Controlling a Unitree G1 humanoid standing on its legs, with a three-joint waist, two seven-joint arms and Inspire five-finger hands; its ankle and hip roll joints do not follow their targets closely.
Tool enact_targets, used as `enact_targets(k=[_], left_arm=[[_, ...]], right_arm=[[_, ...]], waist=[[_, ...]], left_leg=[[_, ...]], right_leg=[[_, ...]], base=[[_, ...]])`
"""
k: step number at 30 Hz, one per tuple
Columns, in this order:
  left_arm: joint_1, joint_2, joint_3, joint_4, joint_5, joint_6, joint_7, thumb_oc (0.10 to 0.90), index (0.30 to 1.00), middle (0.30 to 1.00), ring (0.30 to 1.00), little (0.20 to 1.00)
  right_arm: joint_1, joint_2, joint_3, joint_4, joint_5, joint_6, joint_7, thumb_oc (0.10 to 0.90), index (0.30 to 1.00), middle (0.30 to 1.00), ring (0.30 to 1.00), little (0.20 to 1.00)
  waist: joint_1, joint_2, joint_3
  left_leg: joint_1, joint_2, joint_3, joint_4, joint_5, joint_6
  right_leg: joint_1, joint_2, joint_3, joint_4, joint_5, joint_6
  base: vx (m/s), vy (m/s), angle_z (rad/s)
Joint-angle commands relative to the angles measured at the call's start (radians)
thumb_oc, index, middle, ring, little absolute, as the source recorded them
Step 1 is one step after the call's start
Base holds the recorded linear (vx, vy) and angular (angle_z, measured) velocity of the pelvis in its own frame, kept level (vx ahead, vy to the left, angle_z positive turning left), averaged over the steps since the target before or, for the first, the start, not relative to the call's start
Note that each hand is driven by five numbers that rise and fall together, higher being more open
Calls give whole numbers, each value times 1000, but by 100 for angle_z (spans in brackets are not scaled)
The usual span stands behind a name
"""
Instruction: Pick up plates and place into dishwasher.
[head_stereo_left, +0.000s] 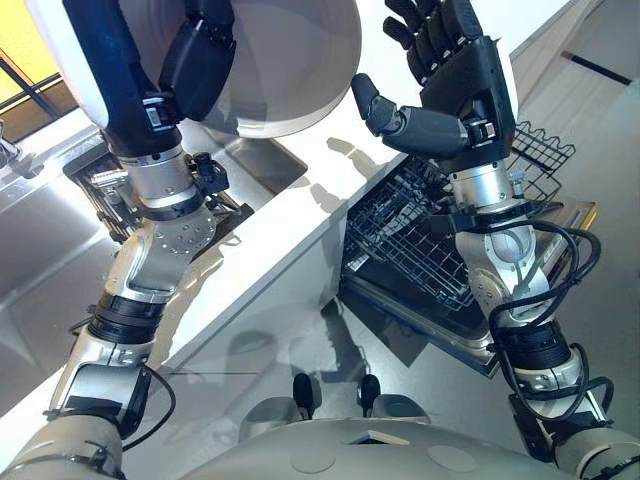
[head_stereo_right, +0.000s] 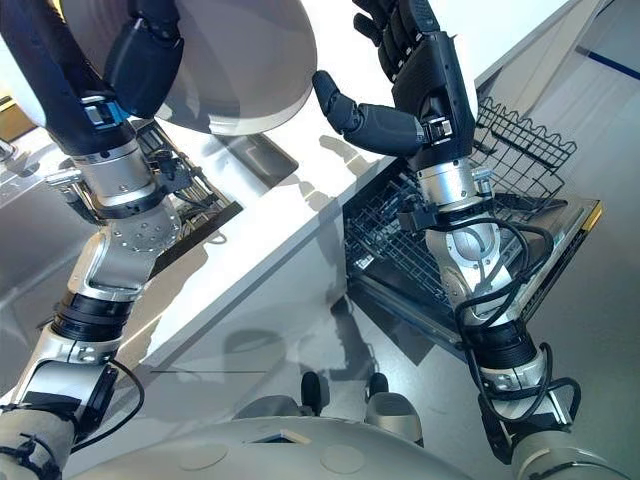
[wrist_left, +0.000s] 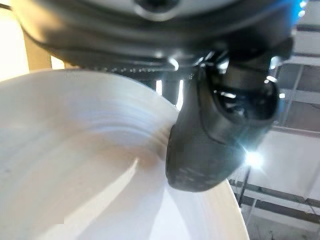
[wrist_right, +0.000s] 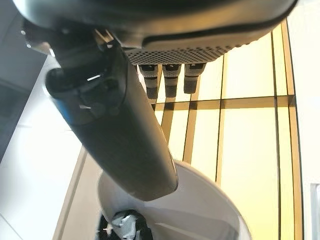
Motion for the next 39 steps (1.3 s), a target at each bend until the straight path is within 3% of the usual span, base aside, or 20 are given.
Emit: enact_targets(k=[1,6,9,12,23,24,25,27,39], left_arm=[[-109,-27,-90,72,14,-70,-8,100,300,300,300,200],[-110,-43,-134,127,25,-91,-5,100,300,300,300,200],[-117,-45,-151,140,30,-82,-6,100,300,300,300,200],[-124,-45,-171,166,32,-68,3,100,300,300,300,200],[-102,-51,-166,176,48,-110,25,100,300,300,300,200],[-104,-53,-172,175,49,-108,24,100,300,300,300,200],[-104,-54,-175,175,46,-108,21,100,300,300,300,200],[-102,-57,-178,175,41,-107,10,100,300,300,300,200],[-66,-48,-150,159,58,-148,42,100,300,300,300,200]], right_arm=[[-120,58,33,-32,84,-29,34,800,900,900,900,900],[-103,88,68,20,194,46,72,800,900,900,900,900],[-101,91,78,34,198,28,61,800,900,900,900,900],[-103,96,75,33,173,-37,27,800,900,900,900,900],[-63,92,52,31,177,52,36,800,900,900,900,900],[-61,91,53,35,181,46,32,405,561,561,561,505],[-59,92,52,37,181,43,28,248,427,427,427,348],[-57,94,48,41,182,34,19,100,300,300,300,200],[-20,80,20,61,170,70,5,100,300,300,300,200]], waist=[[-9,0,-138],[-10,-3,-135],[-10,-4,-133],[-11,-5,-131],[-21,-3,-122],[-21,-2,-121],[-22,-2,-120],[-21,-2,-119],[-21,3,-114]], left_leg=[[7,12,25,11,-129,-26],[7,14,25,11,-127,-24],[9,14,26,10,-127,-23],[12,15,29,9,-128,-23],[14,15,32,9,-130,-19],[14,16,32,10,-130,-19],[15,16,31,10,-130,-19],[16,15,30,12,-131,-19],[18,16,20,9,-128,-18]], right_leg=[[-41,69,-25,110,-154,3],[-42,69,-25,117,-156,3],[-41,69,-27,118,-157,2],[-39,68,-33,120,-158,2],[-41,70,-24,119,-156,2],[-40,70,-25,120,-157,2],[-40,69,-26,121,-157,2],[-38,69,-27,121,-158,2],[-43,67,-31,144,-167,2]], base=[[31,-4,-2],[34,-3,-4],[24,-2,0],[40,-1,0],[7,-1,0],[0,0,0],[0,0,0],[0,0,0],[0,0,0]])
